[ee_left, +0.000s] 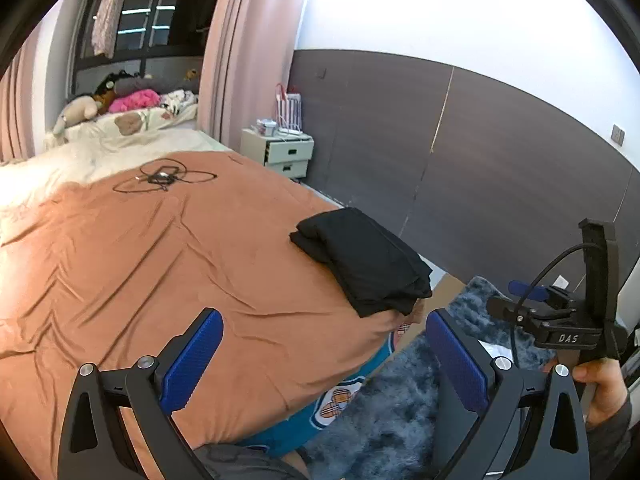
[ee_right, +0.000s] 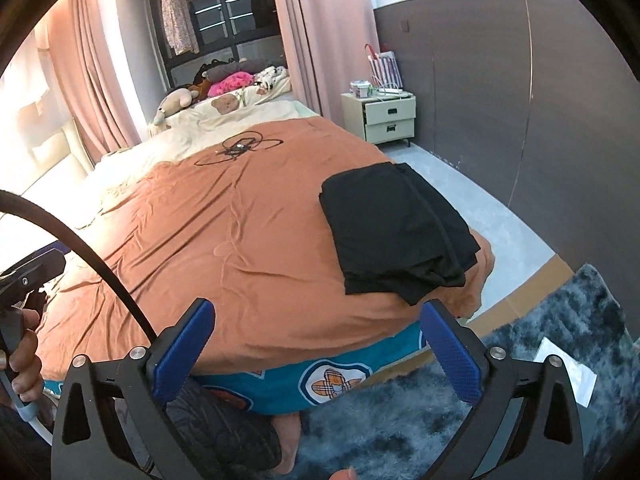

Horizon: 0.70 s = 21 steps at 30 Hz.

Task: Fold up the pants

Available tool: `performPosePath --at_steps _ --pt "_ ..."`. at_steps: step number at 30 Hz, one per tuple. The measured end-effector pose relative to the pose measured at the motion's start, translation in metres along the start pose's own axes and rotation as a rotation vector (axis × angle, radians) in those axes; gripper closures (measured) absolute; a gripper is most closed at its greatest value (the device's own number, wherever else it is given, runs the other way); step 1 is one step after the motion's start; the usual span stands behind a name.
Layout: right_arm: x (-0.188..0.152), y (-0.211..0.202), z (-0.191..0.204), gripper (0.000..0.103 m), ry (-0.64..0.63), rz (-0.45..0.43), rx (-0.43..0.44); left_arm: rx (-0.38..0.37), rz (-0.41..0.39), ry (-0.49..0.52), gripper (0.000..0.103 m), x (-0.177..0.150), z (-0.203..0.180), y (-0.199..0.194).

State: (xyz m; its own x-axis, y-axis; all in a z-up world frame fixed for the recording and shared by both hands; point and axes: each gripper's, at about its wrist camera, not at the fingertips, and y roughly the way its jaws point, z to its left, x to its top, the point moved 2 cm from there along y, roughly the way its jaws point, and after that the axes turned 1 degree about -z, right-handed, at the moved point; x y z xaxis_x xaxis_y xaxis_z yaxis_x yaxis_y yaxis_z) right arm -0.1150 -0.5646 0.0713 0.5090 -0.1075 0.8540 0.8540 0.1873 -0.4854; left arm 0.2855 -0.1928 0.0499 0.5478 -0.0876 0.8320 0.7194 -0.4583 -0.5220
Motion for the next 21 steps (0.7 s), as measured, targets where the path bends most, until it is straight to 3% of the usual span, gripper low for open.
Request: performPosePath --at_steps 7,21 --pt "-0.011 -0.017 0.021 0.0 -0.012 -0.032 0.02 0.054 -0.036 0.01 0.0 -0.011 0.007 -0.039" --pt "-0.054 -0.047 0.056 0.0 0.045 -0.121 -0.062 0.16 -0.113 -0.021 0.0 -0.036 0.035 -0.122"
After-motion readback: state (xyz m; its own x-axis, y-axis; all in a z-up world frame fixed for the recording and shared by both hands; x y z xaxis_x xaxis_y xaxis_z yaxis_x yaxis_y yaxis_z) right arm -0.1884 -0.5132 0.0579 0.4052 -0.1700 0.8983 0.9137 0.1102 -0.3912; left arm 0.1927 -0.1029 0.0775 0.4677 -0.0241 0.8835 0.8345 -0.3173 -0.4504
